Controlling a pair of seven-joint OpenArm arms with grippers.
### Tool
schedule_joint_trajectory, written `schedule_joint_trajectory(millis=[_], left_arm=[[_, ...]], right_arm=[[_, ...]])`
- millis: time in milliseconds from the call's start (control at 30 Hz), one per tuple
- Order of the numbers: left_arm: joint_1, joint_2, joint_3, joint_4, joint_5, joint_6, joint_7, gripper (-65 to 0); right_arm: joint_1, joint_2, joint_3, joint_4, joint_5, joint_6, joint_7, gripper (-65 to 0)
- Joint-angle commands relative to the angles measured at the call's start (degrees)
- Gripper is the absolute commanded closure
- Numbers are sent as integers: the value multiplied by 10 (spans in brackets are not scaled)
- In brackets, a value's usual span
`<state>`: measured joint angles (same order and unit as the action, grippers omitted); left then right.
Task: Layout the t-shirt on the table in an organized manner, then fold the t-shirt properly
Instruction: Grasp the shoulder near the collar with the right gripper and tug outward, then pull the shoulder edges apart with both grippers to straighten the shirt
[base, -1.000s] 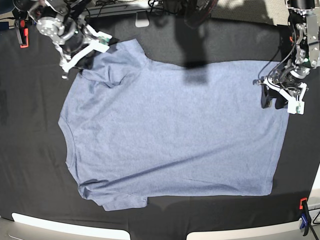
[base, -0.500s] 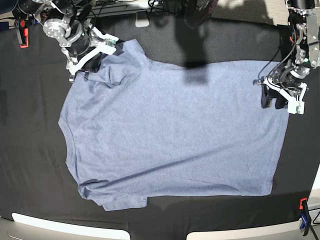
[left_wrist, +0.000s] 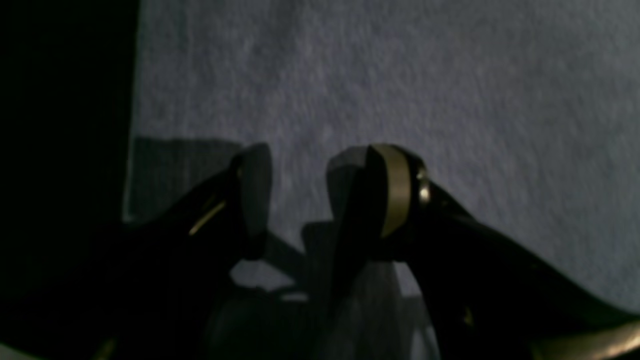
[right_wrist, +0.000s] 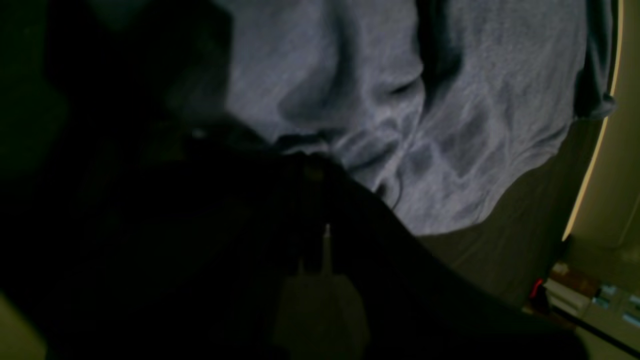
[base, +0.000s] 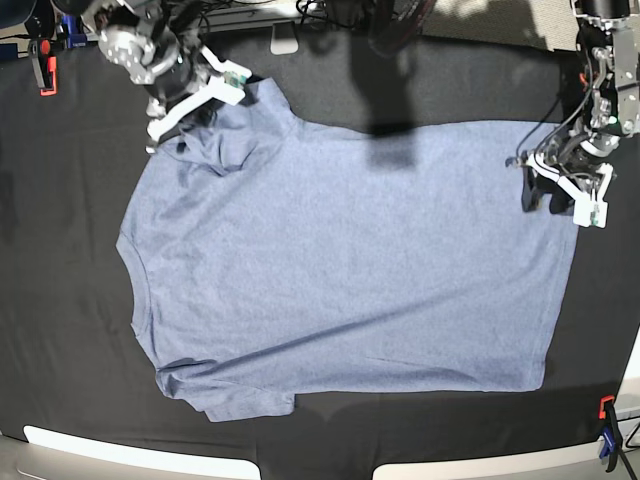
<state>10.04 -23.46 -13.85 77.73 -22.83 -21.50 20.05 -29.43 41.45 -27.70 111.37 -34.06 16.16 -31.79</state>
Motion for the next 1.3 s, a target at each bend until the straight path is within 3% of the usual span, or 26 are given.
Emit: schedule_joint_trajectory(millis=[0, 333, 533, 633, 733, 933, 1033, 1133, 1267], left_arm=[[5, -13, -12, 20, -6, -2, -1, -277], [119, -13, -181, 125, -58, -4, 49, -280], [124, -12, -179, 85, -79, -23, 50, -280], [107, -12, -179, 58, -83, 5, 50, -280], [97, -12, -179, 35, -86, 3, 89, -280], [98, -12, -179, 31, -143, -54, 160, -272], [98, -12, -179, 31, -150, -68, 187, -169], [98, -12, -179, 31, -152, -103, 203, 0], [101, -14, -185, 40, -169, -103, 222, 0]], right_arm=[[-8, 13, 3, 17, -3, -7, -2, 0], [-20, 12, 4, 24, -20, -8, -2, 0], [-20, 12, 4, 24, -20, -8, -2, 0], [-20, 12, 4, 24, -20, -8, -2, 0], [-20, 12, 4, 24, -20, -8, -2, 0], [-20, 12, 4, 24, -20, -8, -2, 0], [-20, 12, 4, 24, -20, -8, -2, 0], [-20, 12, 4, 24, -20, -22, -4, 0], [-33, 18, 4, 31, -29, -38, -22, 0]])
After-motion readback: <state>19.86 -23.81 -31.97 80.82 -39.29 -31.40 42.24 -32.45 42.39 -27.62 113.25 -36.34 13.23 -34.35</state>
